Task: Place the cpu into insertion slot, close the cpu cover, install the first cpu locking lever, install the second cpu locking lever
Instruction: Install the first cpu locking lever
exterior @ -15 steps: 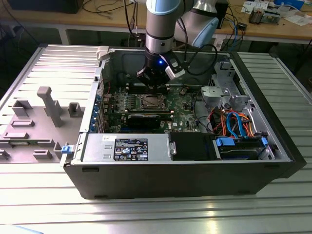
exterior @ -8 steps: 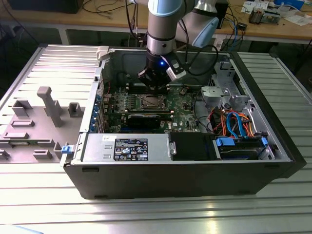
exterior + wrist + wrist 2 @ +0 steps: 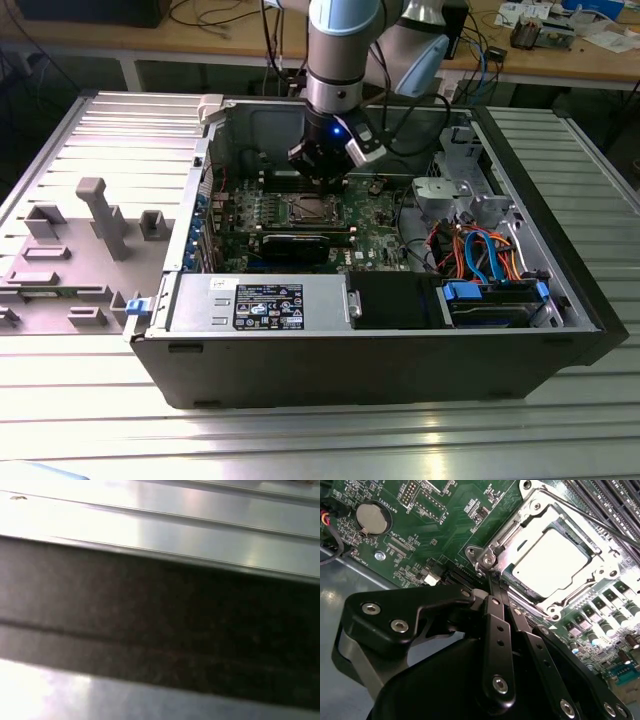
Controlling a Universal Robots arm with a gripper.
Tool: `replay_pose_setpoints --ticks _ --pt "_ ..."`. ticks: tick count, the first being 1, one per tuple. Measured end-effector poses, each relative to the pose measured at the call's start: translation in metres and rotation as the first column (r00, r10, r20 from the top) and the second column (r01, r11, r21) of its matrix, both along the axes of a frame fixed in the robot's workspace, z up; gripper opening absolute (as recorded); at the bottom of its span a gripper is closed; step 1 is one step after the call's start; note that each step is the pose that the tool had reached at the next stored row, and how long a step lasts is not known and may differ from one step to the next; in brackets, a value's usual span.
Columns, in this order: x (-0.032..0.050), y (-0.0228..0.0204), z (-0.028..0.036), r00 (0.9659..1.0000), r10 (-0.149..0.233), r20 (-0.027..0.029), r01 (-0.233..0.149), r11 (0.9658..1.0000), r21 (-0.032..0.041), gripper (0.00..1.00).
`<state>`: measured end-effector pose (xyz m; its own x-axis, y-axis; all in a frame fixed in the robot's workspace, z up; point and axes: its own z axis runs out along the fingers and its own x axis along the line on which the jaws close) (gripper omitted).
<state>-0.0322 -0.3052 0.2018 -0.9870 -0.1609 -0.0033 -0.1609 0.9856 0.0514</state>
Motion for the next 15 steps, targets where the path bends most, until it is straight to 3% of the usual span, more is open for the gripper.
replay_pose_setpoints --ticks 6,9,13,15 --pt "0.0008 0.0 -0.0007 1.0 0.0 -0.0001 0.0 0.9997 0.0243 0.11" --pt "0.0009 0.0003 0.0015 1.0 0.0 0.0008 0.0 0.9996 0.0278 0.11" --pt "0.0008 -0.0003 0.0109 1.0 0.0 0.0001 0.0 0.9997 0.0263 0.11" --pt "0.0008 -0.003 0.0111 1.0 0.0 0.0001 0.0 0.9997 0.0264 0.11"
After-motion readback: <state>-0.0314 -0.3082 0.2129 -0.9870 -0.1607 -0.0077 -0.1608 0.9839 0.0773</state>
